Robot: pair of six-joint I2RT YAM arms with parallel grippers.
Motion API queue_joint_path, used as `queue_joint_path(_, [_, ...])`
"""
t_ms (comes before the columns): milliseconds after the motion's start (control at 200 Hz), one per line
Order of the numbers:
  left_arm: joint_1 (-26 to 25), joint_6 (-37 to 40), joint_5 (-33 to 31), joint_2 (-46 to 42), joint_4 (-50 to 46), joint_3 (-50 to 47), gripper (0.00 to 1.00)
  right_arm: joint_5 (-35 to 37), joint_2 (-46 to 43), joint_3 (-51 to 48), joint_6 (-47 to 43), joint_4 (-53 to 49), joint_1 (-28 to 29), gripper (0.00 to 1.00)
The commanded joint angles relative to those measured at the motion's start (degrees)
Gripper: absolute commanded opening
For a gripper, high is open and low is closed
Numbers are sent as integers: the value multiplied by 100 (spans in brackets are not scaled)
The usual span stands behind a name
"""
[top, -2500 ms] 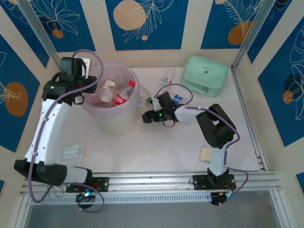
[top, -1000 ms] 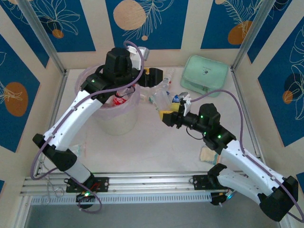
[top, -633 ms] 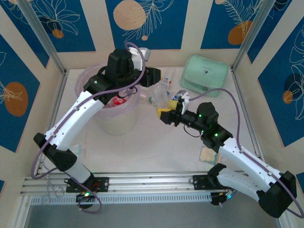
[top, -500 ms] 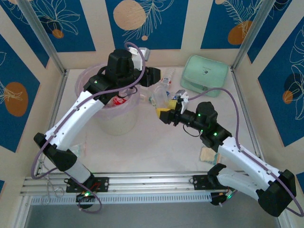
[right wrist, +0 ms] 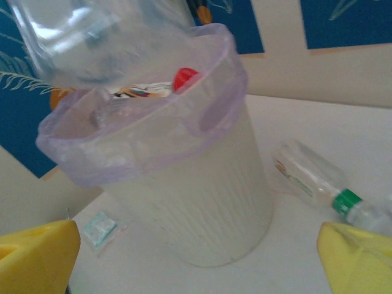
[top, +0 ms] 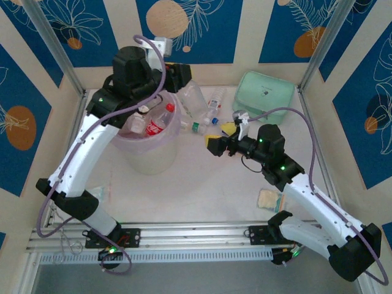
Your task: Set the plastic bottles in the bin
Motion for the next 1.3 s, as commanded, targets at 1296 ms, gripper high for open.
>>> queue_joint_path(1296, [1233, 3032, -1208, -43, 1844, -3147, 0, -369, -637, -615, 213, -1173, -1149, 99])
